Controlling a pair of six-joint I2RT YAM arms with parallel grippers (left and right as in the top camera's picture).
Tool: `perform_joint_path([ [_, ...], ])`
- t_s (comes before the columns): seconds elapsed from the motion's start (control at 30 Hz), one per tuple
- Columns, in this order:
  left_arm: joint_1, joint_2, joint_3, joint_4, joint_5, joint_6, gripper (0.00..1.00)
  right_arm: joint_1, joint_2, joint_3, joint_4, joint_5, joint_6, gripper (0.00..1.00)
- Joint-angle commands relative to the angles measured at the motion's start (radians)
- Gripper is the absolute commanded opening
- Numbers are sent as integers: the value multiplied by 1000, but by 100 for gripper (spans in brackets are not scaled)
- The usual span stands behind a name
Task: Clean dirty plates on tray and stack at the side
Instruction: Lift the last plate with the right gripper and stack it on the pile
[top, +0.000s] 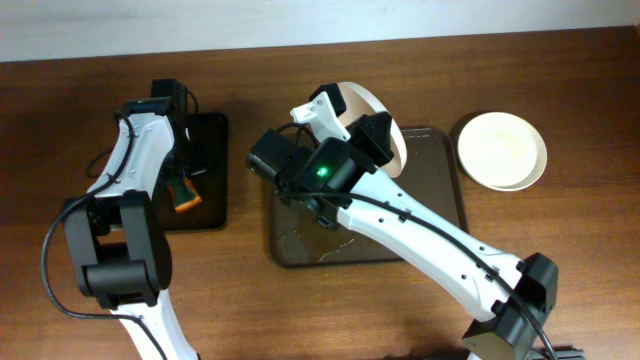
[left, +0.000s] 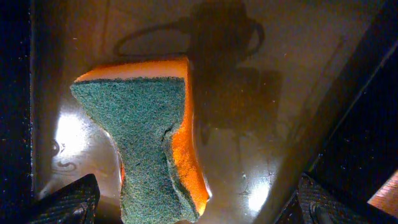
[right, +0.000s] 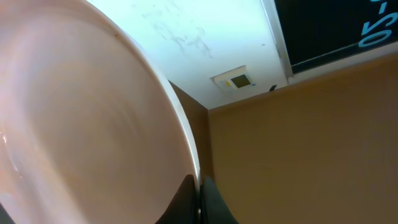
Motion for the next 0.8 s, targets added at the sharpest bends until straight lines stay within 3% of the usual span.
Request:
perform_joint_path([
  [0.0, 1, 12, -8, -1, -11, 5, 100, -37, -11, 24, -2, -166, 142, 4],
  [0.13, 1, 12, -8, -1, -11, 5, 100, -310, -11, 24, -4, -561, 326, 4],
  [0.37, 1, 12, -8, -1, -11, 5, 100, -1120, -8, -24, 62, -1118, 216, 4],
  [0.43, 0, 12, -8, -1, -11, 5, 100, -1270, -8, -98, 159, -1274, 204, 4],
  [0.57, 0, 12, -8, -1, -11, 5, 100, -1408, -6, -285, 443, -1378, 159, 4],
  [0.67, 1, 12, -8, -1, -11, 5, 100, -1413, -6, -381, 599, -1422, 63, 4],
  [0.7, 1, 12, -8, -1, -11, 5, 100, -1408, -5, -401, 623, -1422, 63, 13],
  [0.73, 1, 12, -8, -1, -11, 5, 100, -1403, -5, -409, 635, -1447, 62, 50],
  [0.77, 1, 12, -8, -1, -11, 5, 100, -1396, -5, -410, 639, -1496, 62, 77],
])
